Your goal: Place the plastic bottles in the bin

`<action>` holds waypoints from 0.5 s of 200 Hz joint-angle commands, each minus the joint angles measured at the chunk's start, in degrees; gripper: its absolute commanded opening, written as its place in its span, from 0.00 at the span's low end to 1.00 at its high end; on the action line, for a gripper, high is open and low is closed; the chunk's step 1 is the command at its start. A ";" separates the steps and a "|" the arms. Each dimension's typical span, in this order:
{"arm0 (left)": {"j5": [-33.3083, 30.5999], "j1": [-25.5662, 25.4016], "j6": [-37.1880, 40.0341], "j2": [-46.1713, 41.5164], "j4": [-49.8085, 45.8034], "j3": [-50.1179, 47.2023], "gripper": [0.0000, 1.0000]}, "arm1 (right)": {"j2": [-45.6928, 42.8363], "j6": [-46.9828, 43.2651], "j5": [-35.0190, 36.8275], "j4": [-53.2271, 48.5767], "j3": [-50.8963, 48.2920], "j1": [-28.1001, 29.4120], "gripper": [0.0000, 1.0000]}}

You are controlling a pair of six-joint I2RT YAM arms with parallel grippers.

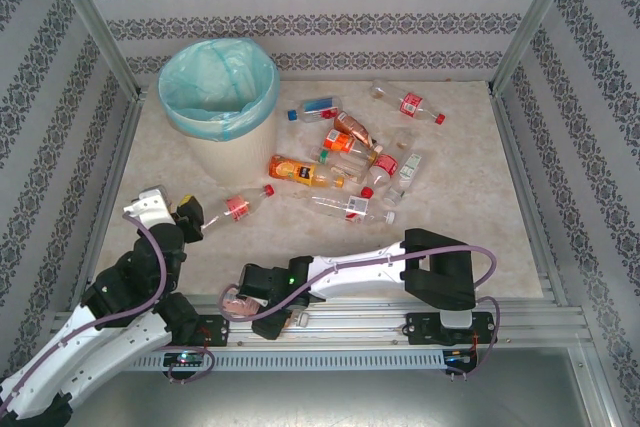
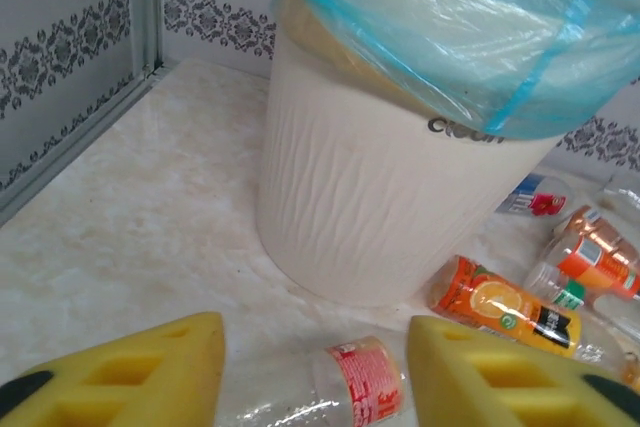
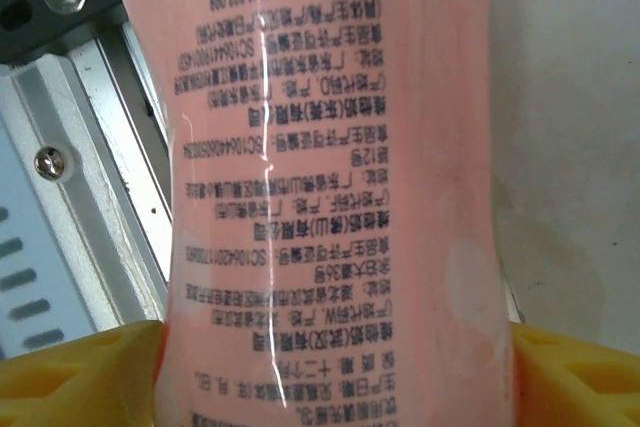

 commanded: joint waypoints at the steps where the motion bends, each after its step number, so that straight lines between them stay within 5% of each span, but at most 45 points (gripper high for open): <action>1: -1.12 0.51 4.10 -0.40 -1.80 1.64 0.60 | -0.39 -1.18 -0.49 -1.98 1.35 -0.05 0.70; 44: 9.93 0.48 11.22 -0.23 3.09 3.33 0.70 | -12.65 -0.36 1.60 1.07 -4.66 -2.70 0.58; 100: 46.65 0.51 13.53 7.24 12.81 7.97 0.78 | -39.72 -2.39 -0.41 8.71 -16.02 -15.81 0.58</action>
